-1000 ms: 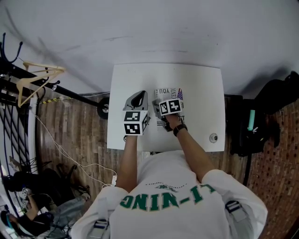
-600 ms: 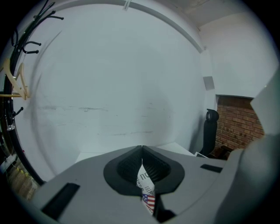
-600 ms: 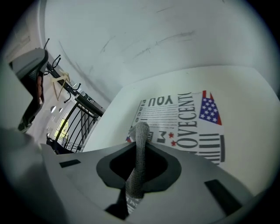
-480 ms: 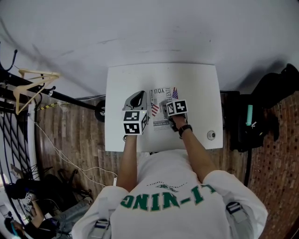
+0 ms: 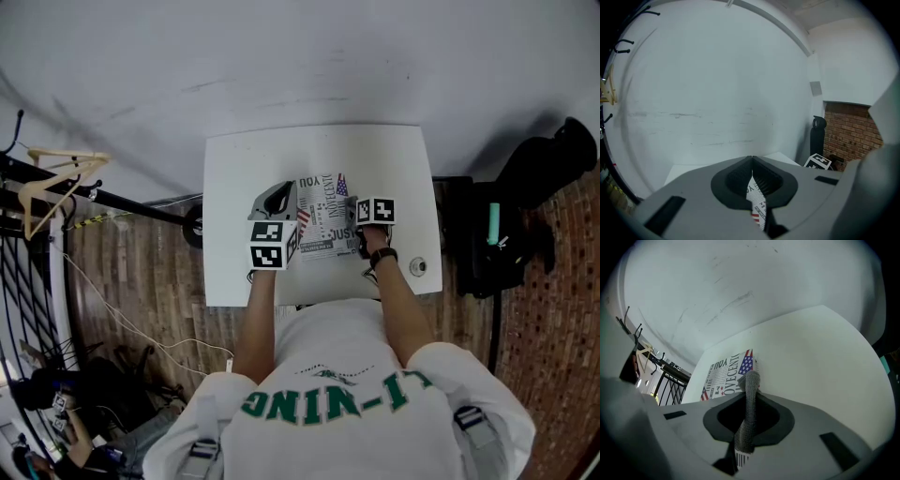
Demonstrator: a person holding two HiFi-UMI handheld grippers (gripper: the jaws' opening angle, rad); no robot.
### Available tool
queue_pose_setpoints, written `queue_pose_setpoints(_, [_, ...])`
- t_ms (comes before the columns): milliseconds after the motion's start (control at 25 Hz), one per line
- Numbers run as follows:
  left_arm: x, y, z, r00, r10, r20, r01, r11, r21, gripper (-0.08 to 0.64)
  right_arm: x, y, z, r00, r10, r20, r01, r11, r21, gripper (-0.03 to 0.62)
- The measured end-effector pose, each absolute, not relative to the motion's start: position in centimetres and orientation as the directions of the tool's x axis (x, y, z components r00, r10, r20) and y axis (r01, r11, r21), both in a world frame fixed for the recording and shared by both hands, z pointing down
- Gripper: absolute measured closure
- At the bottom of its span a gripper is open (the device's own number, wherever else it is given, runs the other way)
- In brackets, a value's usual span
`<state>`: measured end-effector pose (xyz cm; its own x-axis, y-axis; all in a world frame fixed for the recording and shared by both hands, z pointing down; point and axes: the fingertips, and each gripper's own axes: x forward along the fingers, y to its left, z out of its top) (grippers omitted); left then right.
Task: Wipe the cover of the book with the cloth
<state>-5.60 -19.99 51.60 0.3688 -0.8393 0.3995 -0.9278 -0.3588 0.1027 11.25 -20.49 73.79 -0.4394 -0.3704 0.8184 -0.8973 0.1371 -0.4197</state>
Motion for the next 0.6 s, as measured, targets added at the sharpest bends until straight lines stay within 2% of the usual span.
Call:
queue_pose_setpoints(200, [-7.4, -19.4, 51.9, 0.34, -0.848, 0.406, -0.939, -0.326, 0.105, 0.545, 10.1, -20.6, 73.4, -0.411, -0.369, 0.834, -0.912, 0.17, -0.374, 0.545])
queue_pose_setpoints(600, [-11.2, -17.8, 52.2, 0.263, -0.87, 0.416, -0.965, -0.243, 0.102, 0.546, -4.7, -16.1, 72.0, -0.65, -0.185, 0.737, -0.725, 0.443, -0.528, 0.545])
